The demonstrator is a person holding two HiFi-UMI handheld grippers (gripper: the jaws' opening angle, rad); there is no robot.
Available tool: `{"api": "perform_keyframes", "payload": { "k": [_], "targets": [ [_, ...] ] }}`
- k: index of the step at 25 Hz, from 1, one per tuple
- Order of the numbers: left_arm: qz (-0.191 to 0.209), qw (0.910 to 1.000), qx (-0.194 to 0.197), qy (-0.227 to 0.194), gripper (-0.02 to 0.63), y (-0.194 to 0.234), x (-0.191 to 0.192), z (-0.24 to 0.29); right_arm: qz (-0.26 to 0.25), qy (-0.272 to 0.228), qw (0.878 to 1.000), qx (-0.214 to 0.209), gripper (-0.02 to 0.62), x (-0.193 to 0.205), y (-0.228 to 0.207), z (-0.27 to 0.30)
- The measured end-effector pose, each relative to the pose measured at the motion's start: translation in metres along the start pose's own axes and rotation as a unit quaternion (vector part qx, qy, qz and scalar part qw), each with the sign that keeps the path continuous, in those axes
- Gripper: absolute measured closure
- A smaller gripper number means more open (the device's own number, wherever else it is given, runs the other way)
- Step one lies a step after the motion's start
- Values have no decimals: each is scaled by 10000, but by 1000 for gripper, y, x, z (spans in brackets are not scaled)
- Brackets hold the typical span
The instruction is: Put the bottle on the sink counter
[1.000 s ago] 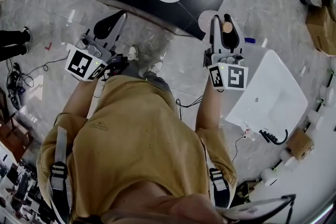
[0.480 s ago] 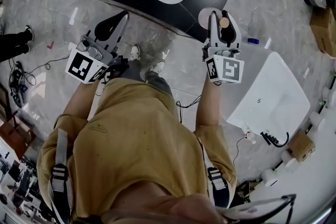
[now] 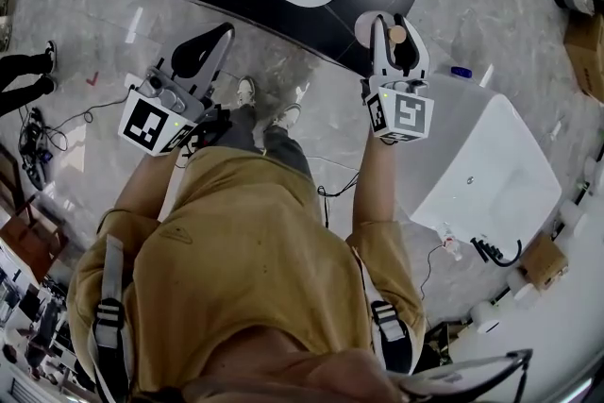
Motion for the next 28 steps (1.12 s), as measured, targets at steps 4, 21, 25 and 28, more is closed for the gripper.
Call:
{"api": "perform_keyframes", "payload": {
  "k": [4,21,25,28],
  "targets": [
    [-31,10000,-9,19,604,2,5,4,2,85,10000,43,474,12,-6,8],
    [-107,9999,58,103,604,2,24,18,32,330,9994,135,476,56,-21,27],
    [-127,9998,95,107,604,-2,29,20,31,375,9992,160,474,65,-25,31],
    [-154,9998,96,124,604,-2,32,20,45,411,9990,172,476,70,-27,33]
  ]
}}
Point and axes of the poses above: the fingertips, and each gripper's own axes: z forward along the fingers, y to its left, x out of its underside, the point moved 1 cm from there along -z, backward along the fingers, and after that the axes turned 8 degrees about z, right-handed, at the moved point
